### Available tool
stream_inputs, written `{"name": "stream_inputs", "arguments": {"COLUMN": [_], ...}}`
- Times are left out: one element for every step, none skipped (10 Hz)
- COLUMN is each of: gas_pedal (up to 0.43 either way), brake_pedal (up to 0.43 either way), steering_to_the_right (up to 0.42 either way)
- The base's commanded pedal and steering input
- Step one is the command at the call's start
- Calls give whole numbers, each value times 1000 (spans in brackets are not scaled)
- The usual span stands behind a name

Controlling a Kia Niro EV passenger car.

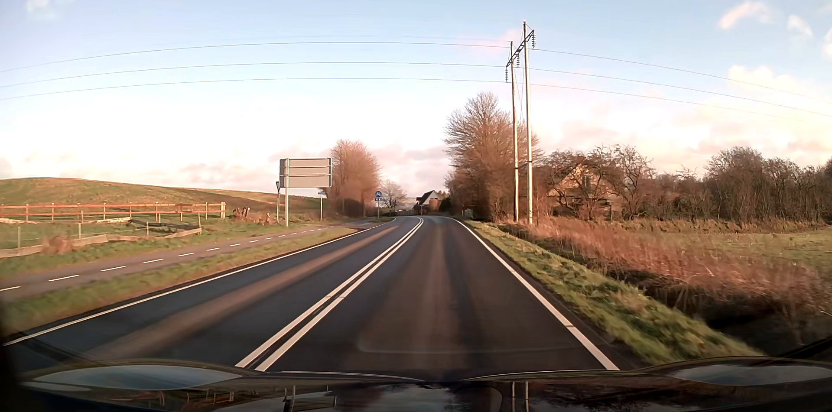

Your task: Follow the waypoints while adhering to traffic rules and regulations

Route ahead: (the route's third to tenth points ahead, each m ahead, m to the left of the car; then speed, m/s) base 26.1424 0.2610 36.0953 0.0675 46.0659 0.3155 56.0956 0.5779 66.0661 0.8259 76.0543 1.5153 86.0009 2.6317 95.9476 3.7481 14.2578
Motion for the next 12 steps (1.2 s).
{"name": "stream_inputs", "arguments": {"gas_pedal": [268, 268, 268, 268, 268, 268, 268, 268, 268, 268, 268, 268], "brake_pedal": [0, 0, 0, 0, 0, 0, 0, 0, 0, 0, 0, 0], "steering_to_the_right": [3, 3, 3, 3, 3, 4, 5, 5, 5, 5, 5, 4]}}
